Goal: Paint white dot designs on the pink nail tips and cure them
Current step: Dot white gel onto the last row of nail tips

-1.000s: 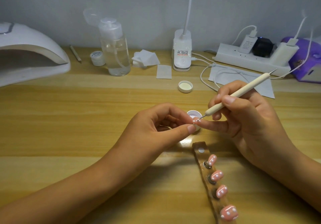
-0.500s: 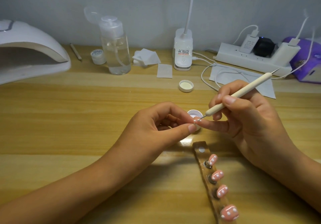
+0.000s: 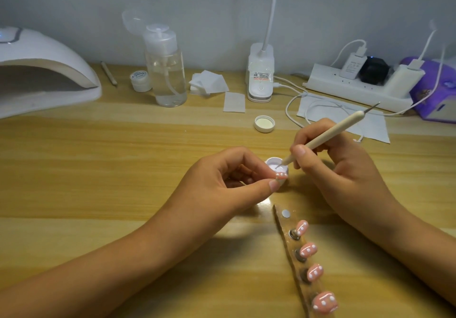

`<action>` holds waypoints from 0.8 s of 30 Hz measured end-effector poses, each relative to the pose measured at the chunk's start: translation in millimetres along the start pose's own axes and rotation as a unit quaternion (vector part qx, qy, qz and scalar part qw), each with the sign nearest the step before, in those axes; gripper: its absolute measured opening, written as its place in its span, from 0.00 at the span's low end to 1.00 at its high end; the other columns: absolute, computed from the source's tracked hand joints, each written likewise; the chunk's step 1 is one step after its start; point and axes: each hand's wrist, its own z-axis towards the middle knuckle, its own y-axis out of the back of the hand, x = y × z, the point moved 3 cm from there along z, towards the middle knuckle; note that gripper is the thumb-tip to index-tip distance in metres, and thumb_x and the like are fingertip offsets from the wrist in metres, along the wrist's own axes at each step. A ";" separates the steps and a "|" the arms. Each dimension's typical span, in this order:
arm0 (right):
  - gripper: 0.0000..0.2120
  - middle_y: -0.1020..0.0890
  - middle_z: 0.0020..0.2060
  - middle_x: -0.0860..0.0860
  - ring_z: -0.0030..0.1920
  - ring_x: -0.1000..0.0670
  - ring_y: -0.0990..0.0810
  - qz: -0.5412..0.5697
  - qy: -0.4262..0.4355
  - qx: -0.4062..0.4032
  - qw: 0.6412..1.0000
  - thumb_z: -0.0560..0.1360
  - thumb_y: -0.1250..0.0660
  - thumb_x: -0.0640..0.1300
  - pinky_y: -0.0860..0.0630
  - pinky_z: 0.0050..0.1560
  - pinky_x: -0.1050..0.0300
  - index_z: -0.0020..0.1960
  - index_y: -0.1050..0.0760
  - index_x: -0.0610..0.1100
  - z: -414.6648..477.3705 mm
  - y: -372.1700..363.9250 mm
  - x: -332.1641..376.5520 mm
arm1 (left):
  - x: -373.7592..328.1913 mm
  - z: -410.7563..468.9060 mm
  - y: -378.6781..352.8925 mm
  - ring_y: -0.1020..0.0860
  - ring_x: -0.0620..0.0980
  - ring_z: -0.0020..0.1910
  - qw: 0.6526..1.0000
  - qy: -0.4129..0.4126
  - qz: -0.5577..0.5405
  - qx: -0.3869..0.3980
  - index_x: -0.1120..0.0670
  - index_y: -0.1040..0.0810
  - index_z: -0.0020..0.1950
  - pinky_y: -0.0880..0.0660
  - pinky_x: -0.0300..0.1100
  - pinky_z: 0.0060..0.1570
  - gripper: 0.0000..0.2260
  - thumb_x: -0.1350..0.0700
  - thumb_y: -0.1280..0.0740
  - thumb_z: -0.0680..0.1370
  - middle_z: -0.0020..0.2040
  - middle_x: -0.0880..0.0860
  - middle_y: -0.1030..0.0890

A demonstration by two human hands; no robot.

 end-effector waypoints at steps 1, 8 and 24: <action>0.04 0.24 0.39 0.53 0.42 0.46 0.26 -0.013 0.003 0.003 1.000 0.76 0.38 0.45 0.28 0.45 0.51 0.45 0.27 0.46 0.0 -0.3 0.8 | 0.4 -0.2 0.2 0.23 0.39 0.37 1.000 0.001 0.003 0.000 0.47 0.18 0.39 0.27 0.31 0.38 0.02 0.54 0.26 0.69 0.38 0.46 0.17; 0.05 0.24 0.39 0.55 0.42 0.46 0.27 -0.024 -0.003 0.003 1.000 0.76 0.38 0.50 0.29 0.46 0.51 0.44 0.28 0.49 0.2 -1.0 2.0 | 1.0 0.1 -0.1 0.23 0.39 0.36 1.000 0.006 -0.001 0.001 0.47 0.18 0.40 0.27 0.30 0.35 0.02 0.53 0.26 0.69 0.37 0.45 0.18; 0.02 0.24 0.33 0.50 0.32 0.57 0.24 0.405 -0.093 0.000 0.910 0.70 0.34 0.44 0.19 0.38 0.55 0.39 0.23 0.48 -0.6 -2.4 -0.6 | 0.0 1.3 -1.1 0.22 0.40 0.36 1.000 0.006 -0.003 0.002 0.47 0.18 0.40 0.27 0.31 0.37 0.03 0.53 0.26 0.68 0.37 0.46 0.17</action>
